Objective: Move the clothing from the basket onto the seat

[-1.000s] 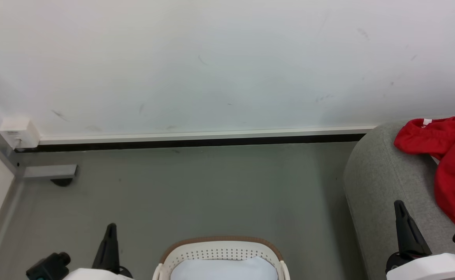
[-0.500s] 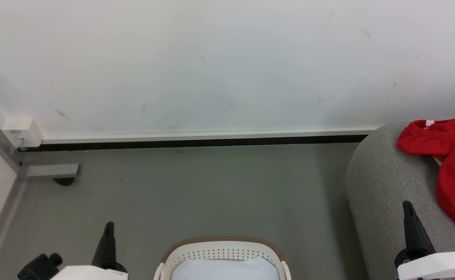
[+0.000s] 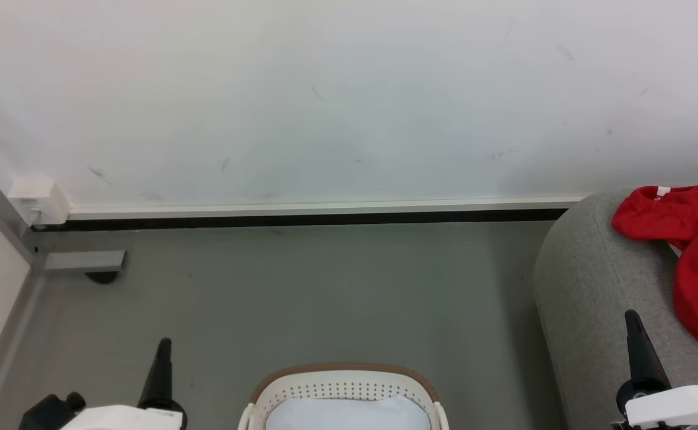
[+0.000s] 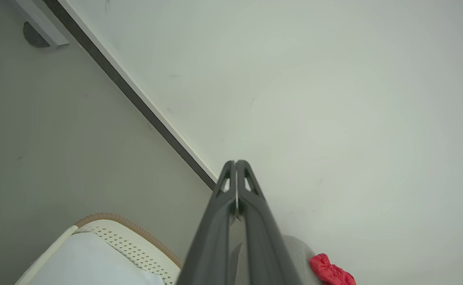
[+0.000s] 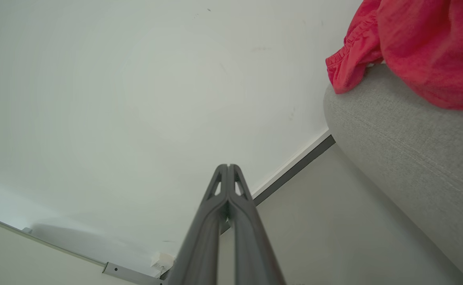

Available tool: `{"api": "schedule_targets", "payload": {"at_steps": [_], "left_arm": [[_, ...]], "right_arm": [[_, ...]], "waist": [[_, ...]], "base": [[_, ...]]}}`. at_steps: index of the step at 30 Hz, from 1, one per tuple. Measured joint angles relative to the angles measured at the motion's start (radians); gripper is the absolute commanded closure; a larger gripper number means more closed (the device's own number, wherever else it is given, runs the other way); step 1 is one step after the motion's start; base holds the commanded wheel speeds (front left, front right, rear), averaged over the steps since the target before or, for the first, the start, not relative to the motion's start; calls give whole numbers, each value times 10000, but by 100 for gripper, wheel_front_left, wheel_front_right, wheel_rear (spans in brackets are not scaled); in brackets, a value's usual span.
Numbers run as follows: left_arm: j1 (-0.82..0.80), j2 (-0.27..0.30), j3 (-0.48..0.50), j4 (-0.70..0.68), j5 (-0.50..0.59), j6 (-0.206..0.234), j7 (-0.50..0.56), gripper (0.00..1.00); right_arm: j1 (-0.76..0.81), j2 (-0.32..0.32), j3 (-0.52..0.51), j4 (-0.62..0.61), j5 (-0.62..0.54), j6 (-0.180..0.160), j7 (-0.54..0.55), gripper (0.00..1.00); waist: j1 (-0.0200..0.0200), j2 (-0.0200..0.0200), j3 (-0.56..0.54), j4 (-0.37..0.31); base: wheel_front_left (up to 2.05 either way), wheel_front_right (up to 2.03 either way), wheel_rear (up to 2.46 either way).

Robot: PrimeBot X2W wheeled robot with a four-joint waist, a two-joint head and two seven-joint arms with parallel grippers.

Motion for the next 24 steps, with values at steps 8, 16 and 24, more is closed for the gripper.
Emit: {"api": "schedule_targets", "payload": {"at_steps": [8,16,24], "left_arm": [[-52,2,75,-21,-865,-75,244,100],[-81,2,150,-50,-1613,-102,462,100],[-146,4,245,-65,-2370,-171,675,100]], "right_arm": [[0,38,-174,-13,748,0,234,100],[-1,82,-332,-19,1494,0,420,100],[-1,128,-493,-27,2169,0,621,100]], "waist": [[0,0,-8,40],[0,0,-16,81],[0,0,-25,121]], "base": [[0,0,0],[0,0,0],[0,0,0]]}}
